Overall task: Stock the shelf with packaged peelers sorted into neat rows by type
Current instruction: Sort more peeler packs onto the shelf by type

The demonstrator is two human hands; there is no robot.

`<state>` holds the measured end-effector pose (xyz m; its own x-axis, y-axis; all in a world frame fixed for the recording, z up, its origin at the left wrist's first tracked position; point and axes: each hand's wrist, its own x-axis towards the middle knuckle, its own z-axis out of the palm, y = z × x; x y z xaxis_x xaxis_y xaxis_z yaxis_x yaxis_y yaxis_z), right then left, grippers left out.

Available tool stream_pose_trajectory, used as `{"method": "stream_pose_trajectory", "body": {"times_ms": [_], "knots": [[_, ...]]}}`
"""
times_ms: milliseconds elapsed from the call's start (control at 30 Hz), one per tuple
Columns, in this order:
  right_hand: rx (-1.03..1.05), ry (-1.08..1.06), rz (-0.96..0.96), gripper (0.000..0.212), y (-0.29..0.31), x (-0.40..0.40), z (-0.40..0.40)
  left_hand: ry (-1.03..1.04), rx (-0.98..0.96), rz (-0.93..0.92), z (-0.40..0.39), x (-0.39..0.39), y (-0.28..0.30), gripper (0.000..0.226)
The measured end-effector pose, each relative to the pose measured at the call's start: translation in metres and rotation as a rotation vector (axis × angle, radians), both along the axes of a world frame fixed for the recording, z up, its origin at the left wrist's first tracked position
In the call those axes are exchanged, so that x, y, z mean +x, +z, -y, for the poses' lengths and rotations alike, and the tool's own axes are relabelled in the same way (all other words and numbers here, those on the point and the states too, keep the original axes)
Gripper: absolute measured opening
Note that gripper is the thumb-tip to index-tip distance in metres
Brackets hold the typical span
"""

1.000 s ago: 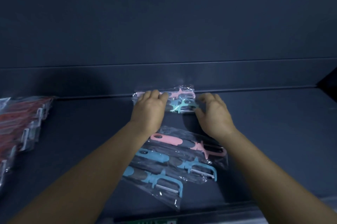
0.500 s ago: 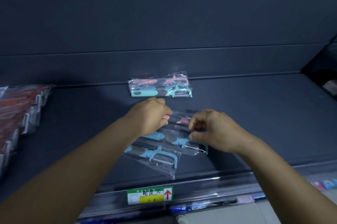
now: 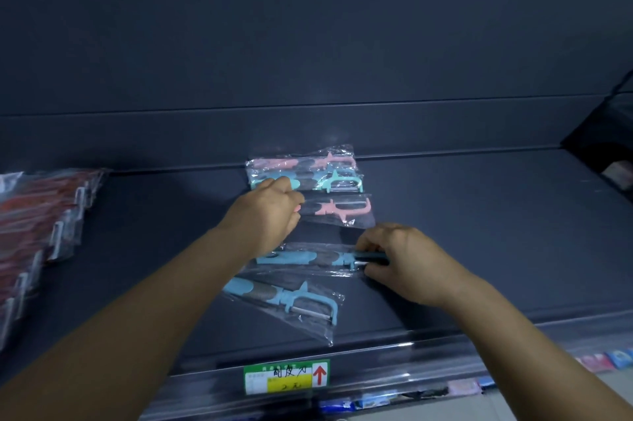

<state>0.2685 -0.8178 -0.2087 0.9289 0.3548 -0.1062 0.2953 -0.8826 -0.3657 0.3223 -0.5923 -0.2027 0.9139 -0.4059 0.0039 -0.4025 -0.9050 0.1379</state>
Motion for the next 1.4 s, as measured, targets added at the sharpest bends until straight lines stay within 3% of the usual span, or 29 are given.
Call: {"method": "stream_pose_trajectory", "body": {"times_ms": [233,400,567,833,1000,1100,1233,1400], "knots": [[-0.007,0.032,0.075,0.021,-0.003,0.007,0.005,-0.020,0.002,-0.031,0.003,0.011,-0.002,0.026],[0.042,0.011,0.084,0.018,-0.005,0.011,0.009,-0.073,-0.035,-0.094,0.005,0.010,-0.002,0.039],[0.125,-0.071,0.065,0.017,0.001,0.010,0.008,-0.067,-0.019,-0.104,0.006,0.017,-0.003,0.028],[0.182,-0.282,0.121,0.022,0.000,0.012,0.013,-0.080,0.126,-0.094,0.010,0.018,-0.002,0.027],[0.207,-0.351,0.117,0.043,-0.002,0.027,0.001,-0.080,0.087,-0.114,0.009,0.021,-0.006,0.032],[0.168,-0.372,0.103,0.025,-0.005,0.046,-0.009,-0.079,0.069,-0.123,0.009,0.021,-0.005,0.029],[0.188,-0.414,0.102,0.018,-0.004,0.061,-0.019,-0.048,0.018,-0.040,0.005,0.022,-0.009,0.038],[0.248,-0.459,0.099,0.015,-0.004,0.075,-0.023,-0.071,-0.100,0.224,-0.007,0.023,-0.016,0.045]]}}
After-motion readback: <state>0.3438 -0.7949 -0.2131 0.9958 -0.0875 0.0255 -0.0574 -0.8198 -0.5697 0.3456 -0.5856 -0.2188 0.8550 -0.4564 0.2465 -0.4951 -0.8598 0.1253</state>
